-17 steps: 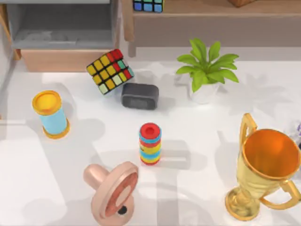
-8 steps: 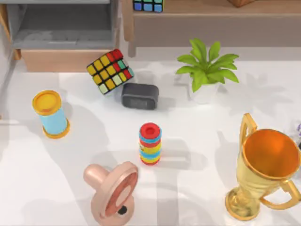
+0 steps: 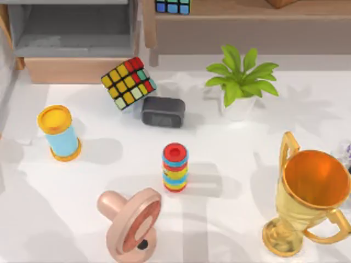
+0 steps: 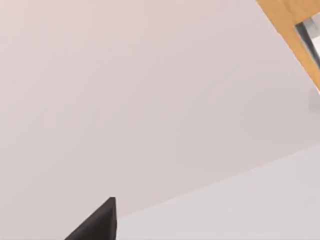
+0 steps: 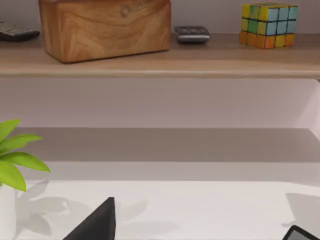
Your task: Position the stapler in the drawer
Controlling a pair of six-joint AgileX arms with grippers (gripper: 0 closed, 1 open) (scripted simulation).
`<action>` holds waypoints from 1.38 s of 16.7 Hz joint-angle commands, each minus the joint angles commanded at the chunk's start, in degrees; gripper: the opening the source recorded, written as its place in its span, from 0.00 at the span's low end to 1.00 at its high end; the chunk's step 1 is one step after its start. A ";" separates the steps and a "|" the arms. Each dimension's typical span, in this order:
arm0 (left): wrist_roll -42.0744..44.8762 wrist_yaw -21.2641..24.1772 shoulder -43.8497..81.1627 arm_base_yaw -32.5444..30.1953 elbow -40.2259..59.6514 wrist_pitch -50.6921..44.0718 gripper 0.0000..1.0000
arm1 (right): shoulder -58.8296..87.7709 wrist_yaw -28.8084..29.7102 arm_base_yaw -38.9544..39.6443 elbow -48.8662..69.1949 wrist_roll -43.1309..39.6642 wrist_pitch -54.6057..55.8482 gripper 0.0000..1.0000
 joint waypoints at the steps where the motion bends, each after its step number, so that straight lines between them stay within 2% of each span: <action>1: 2.90 1.00 -1.46 1.79 -3.91 5.95 1.00 | 0.00 0.00 0.00 0.00 0.00 0.00 1.00; 8: 20.41 9.37 -6.13 11.84 -32.24 47.89 1.00 | 0.00 0.00 0.00 0.00 0.00 0.00 1.00; 14: 29.41 18.25 -3.67 12.77 -53.04 78.78 1.00 | 0.00 0.00 0.00 0.00 0.00 0.00 1.00; 19: 33.05 25.21 -1.01 8.47 -63.84 96.67 1.00 | 0.00 0.00 0.00 0.00 0.00 0.00 1.00; 23: 34.10 28.14 0.10 5.67 -67.21 103.16 1.00 | 0.00 0.00 0.00 0.00 0.00 0.00 1.00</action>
